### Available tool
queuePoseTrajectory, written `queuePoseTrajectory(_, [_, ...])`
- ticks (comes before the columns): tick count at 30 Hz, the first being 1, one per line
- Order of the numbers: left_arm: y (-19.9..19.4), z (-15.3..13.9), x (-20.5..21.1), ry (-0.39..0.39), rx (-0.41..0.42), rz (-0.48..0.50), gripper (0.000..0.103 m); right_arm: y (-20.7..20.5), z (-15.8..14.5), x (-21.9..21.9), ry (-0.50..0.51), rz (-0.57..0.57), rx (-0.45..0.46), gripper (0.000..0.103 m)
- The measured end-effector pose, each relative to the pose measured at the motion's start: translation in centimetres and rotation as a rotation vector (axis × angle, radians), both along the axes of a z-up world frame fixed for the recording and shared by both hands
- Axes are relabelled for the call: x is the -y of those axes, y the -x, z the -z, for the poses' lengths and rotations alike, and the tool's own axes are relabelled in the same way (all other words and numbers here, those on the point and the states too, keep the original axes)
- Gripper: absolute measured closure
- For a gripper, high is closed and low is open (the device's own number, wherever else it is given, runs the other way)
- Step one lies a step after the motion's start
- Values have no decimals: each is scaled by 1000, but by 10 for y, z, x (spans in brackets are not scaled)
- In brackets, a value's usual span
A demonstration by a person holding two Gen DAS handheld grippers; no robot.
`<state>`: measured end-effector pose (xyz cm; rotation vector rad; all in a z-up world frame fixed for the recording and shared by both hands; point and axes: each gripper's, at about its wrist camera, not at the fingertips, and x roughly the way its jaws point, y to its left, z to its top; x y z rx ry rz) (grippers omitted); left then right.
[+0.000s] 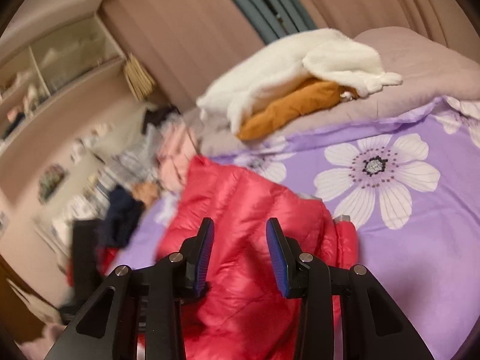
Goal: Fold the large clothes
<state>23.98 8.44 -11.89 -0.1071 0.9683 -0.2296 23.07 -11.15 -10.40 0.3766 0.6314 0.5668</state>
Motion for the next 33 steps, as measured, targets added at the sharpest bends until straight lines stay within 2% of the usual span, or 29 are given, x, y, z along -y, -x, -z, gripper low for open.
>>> queuePoseTrajectory(3, [-2,3,1,-4,-2,4,4,-13,18,-11,82,6,-59,69])
queuePoseTrajectory(7, [-4,7,6,-28,0,10,2,-25,39,-12,109,12,-142,70])
queuePoseTrajectory(11, [-7,11,10,-51,-9,9,1,-29,49,-15,124,11,-172,71])
queuePoseTrajectory(18, [-9,18,7,-47,-23,-3,0,-31,57,-15,111,14,-200,75])
queuePoseTrajectory(23, [-3,12,3,-24,-24,-16,0,-17,43,-10,83,38,-160,75])
queuePoseTrajectory(28, [2,9,-3,12,-35,-36,1,17,18,-4,56,27,-73,75])
queuePoseTrajectory(33, [14,1,-3,18,-15,-36,2,53,8,-12,99,-30,-21,75])
